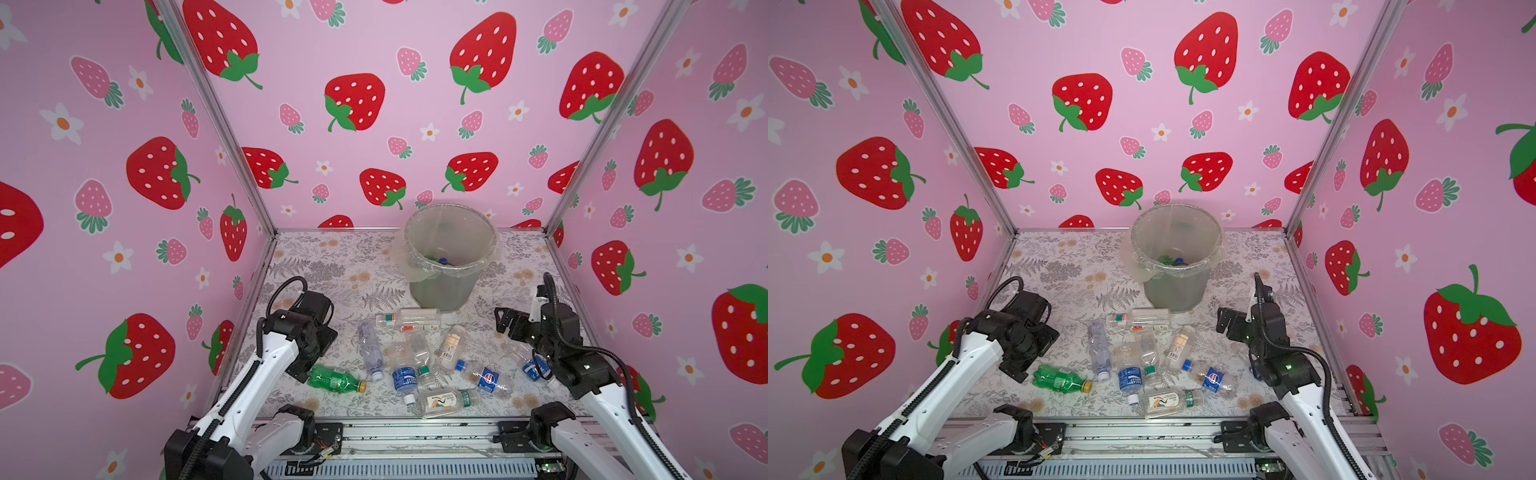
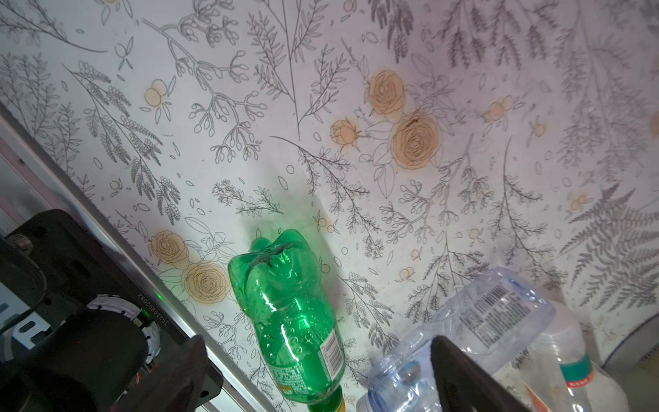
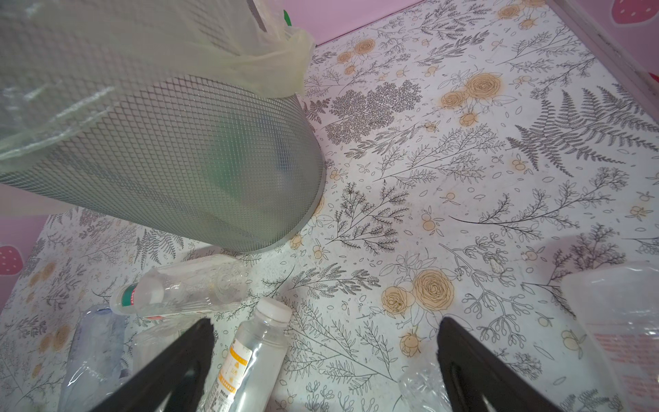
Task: Throw the plastic bottles in the bin
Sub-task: Pick up the plastic bottle from the bottom-left of the table.
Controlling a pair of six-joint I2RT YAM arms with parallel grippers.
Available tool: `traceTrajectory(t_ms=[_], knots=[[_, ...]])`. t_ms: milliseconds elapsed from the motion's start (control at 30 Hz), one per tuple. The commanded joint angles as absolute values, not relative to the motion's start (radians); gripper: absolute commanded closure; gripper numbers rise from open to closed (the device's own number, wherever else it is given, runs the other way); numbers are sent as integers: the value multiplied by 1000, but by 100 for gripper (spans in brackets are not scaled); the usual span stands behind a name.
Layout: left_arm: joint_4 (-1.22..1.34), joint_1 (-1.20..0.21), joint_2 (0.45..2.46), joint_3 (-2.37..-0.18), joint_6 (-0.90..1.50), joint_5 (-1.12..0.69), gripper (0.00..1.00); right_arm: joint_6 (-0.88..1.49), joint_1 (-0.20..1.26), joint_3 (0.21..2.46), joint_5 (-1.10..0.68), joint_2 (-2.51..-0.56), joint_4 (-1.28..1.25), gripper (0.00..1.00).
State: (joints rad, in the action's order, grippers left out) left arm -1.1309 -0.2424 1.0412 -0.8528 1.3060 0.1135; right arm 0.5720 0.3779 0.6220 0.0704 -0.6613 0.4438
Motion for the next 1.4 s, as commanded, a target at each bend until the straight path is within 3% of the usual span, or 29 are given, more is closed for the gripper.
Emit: traceTrajectory(t_ms=[0,233,700,800,967,1100,1367], knots=[[-1114,-246,992,-798,1367,93,1,552,382,636,75,-662,465,1],[-951,-256,981,-662,1326,-3,1,552,382,641,64,-667,450,1],[-842,-259,985,-526,1325,16,3,560,382,624,59,-634,439,1],[-836,-260,984,-503,1326,31,6,558,382,624,60,-631,438,1],[-789,-260,987,-455,1342,18,21,561,382,613,61,-627,426,1],[-785,-261,1004,-455,1341,28,24,561,382,613,55,-630,426,1],[-790,-261,1000,-472,1317,49,41,561,382,615,58,-623,445,1]])
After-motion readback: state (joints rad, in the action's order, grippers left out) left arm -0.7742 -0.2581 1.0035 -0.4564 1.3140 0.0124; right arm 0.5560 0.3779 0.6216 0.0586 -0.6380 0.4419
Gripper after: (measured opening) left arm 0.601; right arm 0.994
